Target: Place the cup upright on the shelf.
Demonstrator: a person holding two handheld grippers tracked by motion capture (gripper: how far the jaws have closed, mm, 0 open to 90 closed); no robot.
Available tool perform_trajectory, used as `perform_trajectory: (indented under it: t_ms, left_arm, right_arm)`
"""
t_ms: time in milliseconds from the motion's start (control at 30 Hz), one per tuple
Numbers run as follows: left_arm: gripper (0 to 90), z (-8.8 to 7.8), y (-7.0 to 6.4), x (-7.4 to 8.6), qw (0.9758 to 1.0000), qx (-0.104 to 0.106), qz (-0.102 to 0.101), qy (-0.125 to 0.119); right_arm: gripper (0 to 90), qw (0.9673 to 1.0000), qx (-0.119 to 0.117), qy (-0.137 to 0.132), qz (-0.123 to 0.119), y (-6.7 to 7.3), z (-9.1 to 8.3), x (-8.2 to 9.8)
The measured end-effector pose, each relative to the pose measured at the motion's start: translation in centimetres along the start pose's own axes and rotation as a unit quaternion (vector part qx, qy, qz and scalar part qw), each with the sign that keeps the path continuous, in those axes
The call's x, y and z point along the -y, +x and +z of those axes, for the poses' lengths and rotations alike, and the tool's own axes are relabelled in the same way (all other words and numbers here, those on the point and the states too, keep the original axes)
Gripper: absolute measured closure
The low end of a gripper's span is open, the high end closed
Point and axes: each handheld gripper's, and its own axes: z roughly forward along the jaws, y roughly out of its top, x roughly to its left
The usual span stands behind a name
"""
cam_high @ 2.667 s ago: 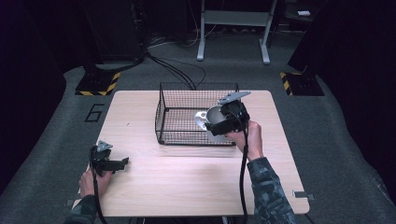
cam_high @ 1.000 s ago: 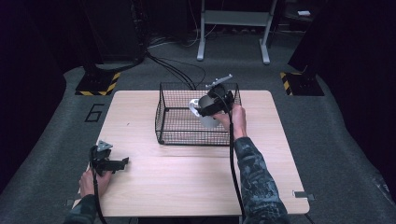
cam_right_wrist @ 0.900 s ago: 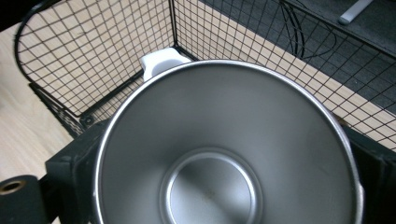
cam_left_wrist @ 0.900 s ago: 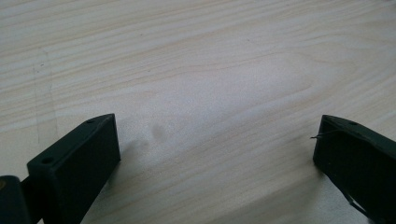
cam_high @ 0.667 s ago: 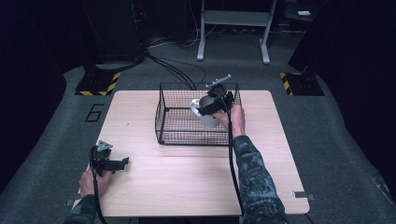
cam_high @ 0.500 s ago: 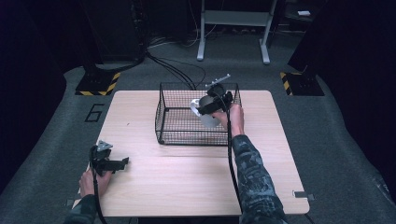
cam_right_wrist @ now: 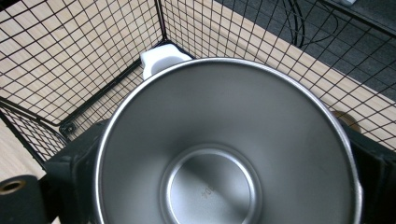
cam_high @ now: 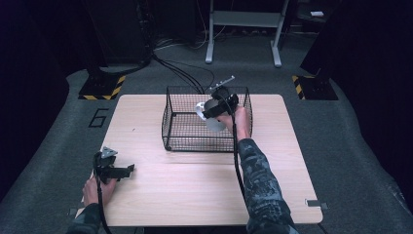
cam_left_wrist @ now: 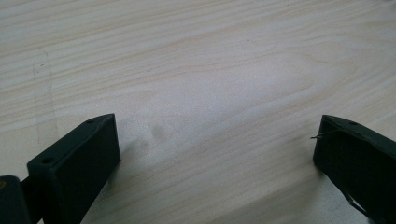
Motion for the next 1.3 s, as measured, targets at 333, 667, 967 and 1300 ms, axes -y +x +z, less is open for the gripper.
perform_trajectory:
  t_ms: [333,667,967,1300]
  left_arm:
    - [0.4,0.0,0.0,0.0,1.0000,-0.002,0.000,-0.002]
    - [0.4,-0.1,0.0,0.0,1.0000,0.002,0.001,0.004]
    - [0.4,0.0,0.0,0.0,1.0000,-0.002,-0.001,-0.001]
    - [0.4,0.0,0.0,0.0,1.0000,-0.002,0.000,-0.002]
  right_arm:
    - [5.6,0.9998,-0.002,0.011,0.014,-0.4,1.4,0.2]
    - [5.5,0.9993,-0.004,0.026,0.027,-0.5,2.6,0.5]
    - [5.5,0.9987,-0.010,0.039,0.030,-0.2,4.0,1.0]
    - [5.5,0.9983,-0.012,0.049,0.030,0.1,5.0,1.2]
